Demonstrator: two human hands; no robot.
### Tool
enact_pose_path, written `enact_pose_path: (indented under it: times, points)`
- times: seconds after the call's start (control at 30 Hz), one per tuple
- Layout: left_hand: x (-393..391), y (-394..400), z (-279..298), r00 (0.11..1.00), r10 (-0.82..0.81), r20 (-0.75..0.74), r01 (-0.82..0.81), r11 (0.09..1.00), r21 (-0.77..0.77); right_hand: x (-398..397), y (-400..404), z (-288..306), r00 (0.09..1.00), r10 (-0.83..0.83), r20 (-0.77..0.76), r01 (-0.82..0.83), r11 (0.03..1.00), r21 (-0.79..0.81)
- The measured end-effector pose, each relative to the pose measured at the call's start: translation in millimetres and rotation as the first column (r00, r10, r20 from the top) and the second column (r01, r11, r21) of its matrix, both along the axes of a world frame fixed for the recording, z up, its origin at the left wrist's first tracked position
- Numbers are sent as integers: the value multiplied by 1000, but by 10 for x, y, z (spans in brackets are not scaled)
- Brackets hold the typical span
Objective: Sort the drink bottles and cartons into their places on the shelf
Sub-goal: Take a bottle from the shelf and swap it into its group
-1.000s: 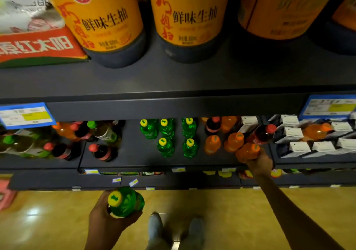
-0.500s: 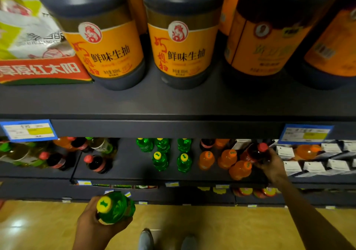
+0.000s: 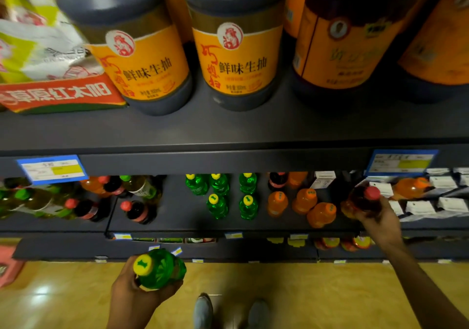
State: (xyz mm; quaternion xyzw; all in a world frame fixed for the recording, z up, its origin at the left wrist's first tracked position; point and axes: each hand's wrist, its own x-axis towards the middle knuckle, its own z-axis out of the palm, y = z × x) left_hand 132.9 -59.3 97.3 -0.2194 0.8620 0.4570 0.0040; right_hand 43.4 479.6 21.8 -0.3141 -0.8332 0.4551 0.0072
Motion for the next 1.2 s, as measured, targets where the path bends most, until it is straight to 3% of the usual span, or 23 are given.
enact_pose_path:
  times: [0.17,0.3,0.5,0.63,0.73,0.83,0.9,0.97,1.1,1.2]
  points:
    - [87,-139,176,998,26,-58,-19,993,116,777,-328,466,988,-112,-102,126,981,146]
    - [135,-469,267,998,38,-54,-29,988,149,1070,-1010,669,989,-100,-107,99,995,-17]
    - [209,-1338,273,998,29,-59,-19,985,172,1216,-2884,759,980,65,-190,-64,998,10]
    - [215,-2301,173,997,-36,-61,41,995,87,1263,-4211,728,982,143,-121,-162,971,-173]
    - [168,-3171,124,992,-98,-77,105,990,91,1260,-5305,797,981,112,-158,-144,968,-208]
    - [116,-3902,252,989,-134,-68,142,982,126,1205,-6306,952,966,-47,-253,-30,957,-290]
    - [74,-4292,371,984,-151,-91,157,985,66,1198,-6768,1068,958,-99,-267,8,946,-323]
    - [-10,-4548,429,977,-187,-105,188,982,3,1272,-7064,1072,968,-46,-246,-24,961,-274]
    - [-159,-4641,360,947,-292,-136,288,956,-48,1339,-7254,1066,953,-122,-276,47,964,-262]
    - [-260,-4363,281,934,-347,-87,349,937,8,1407,-7158,1007,957,-142,-253,91,975,-202]
